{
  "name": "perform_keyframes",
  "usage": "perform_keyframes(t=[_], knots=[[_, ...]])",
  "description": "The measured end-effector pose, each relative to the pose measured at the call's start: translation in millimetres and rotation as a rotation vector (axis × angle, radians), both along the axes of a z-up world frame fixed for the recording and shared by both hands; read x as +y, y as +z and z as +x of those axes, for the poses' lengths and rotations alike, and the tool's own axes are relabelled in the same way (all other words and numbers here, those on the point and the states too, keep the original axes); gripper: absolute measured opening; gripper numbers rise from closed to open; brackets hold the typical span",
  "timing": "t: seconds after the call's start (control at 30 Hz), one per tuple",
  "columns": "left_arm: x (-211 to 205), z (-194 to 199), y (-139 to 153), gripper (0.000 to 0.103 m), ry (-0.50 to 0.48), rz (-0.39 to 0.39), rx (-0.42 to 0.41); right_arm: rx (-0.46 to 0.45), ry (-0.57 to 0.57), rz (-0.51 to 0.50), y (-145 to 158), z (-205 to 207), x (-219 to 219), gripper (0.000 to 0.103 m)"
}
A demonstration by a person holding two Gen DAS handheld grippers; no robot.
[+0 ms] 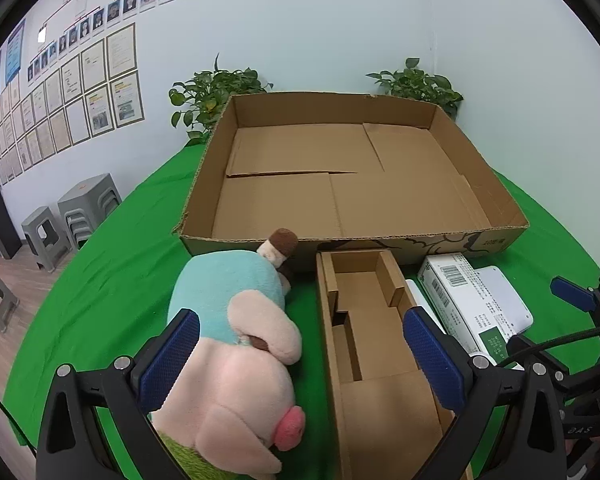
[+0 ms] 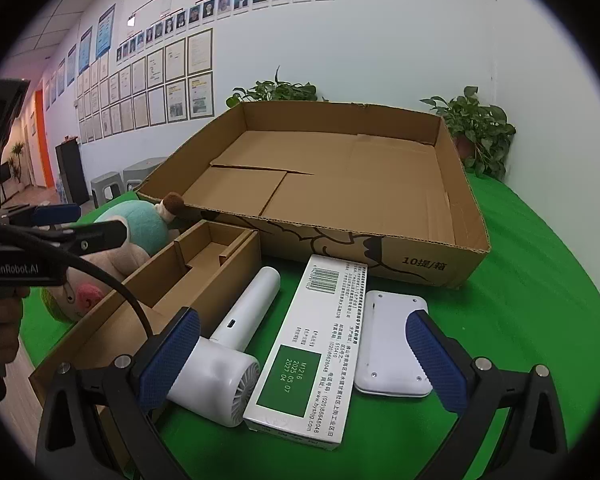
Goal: Organize objects
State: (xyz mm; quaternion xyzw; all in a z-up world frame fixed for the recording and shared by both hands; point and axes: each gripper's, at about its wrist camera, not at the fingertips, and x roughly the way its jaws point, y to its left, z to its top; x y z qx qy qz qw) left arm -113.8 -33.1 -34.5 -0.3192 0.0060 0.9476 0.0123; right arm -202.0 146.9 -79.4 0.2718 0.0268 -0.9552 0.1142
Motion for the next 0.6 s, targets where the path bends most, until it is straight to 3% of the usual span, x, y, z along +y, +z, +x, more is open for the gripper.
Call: perform_keyframes(t=[0.27, 0.4, 0.6], knots=[[-20.0, 11.3, 3.4, 0.103, -0.001, 0.052, -0.003, 0.072, 0.001, 0.132, 10.3, 14.9, -15.8, 0.103], [-31.8, 26.5, 19.8, 0.102, -0.004, 0.053, 0.046, 0.173, 0.076, 0.230, 25.4, 34.7, -59.8, 0.103], [-74.9, 66.3, 60.3, 0.103, 0.017, 0.069, 0.132, 0.447, 0.524, 0.213, 103.4, 98.6, -104.5, 0.103]])
